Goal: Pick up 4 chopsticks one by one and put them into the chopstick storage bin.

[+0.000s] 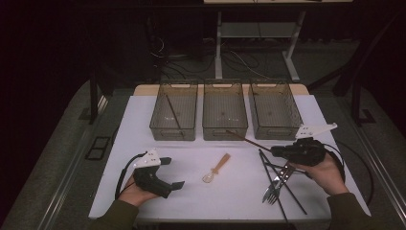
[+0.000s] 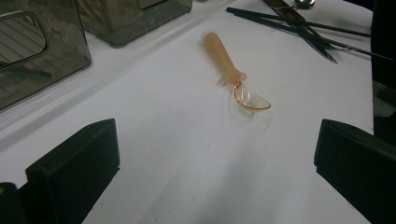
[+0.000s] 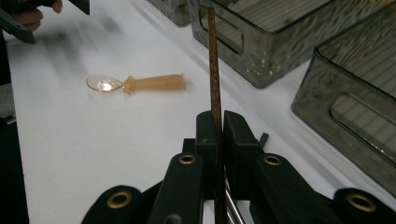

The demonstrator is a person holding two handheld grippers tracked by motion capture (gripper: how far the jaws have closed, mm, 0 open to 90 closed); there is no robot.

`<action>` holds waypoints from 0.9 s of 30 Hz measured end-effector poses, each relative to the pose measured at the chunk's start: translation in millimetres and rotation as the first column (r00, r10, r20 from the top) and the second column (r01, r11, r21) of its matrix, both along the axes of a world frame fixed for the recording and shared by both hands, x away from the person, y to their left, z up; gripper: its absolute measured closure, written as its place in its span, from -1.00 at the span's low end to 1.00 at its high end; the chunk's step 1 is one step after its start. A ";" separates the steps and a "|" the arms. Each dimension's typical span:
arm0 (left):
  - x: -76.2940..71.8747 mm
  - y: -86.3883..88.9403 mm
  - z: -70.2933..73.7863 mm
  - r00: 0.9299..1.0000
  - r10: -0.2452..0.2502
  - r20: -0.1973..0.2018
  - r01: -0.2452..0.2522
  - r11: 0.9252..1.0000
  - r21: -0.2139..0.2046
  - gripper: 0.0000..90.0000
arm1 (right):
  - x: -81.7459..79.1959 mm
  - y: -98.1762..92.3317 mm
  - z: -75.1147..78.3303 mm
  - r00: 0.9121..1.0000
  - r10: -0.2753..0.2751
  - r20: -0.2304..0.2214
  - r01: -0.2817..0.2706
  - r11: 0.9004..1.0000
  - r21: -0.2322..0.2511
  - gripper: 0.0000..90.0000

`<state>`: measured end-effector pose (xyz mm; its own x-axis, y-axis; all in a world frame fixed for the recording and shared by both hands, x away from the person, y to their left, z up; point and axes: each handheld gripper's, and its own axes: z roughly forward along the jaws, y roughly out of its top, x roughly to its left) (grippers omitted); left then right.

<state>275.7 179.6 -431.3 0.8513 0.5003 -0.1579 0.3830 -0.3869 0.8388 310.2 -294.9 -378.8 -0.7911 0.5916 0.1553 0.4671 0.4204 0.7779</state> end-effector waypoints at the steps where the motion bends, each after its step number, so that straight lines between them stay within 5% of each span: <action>1: 0.0 0.0 0.0 1.000 0.000 0.000 0.000 1.000 0.000 -1.00 | 0.0 0.0 0.0 1.000 0.000 0.000 0.000 1.000 0.000 0.89; 27: 0.6 0.0 -0.2 1.000 0.002 0.003 -0.002 1.000 0.003 -1.00 | 22.2 58.5 12.3 0.999 0.029 0.017 -0.029 1.000 0.009 0.89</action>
<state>276.3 179.6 -431.6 0.8508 0.5024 -0.1542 0.3815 -0.3885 0.8388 332.4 -236.5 -366.6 -0.8104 0.5672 0.1466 0.4413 0.4265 0.7895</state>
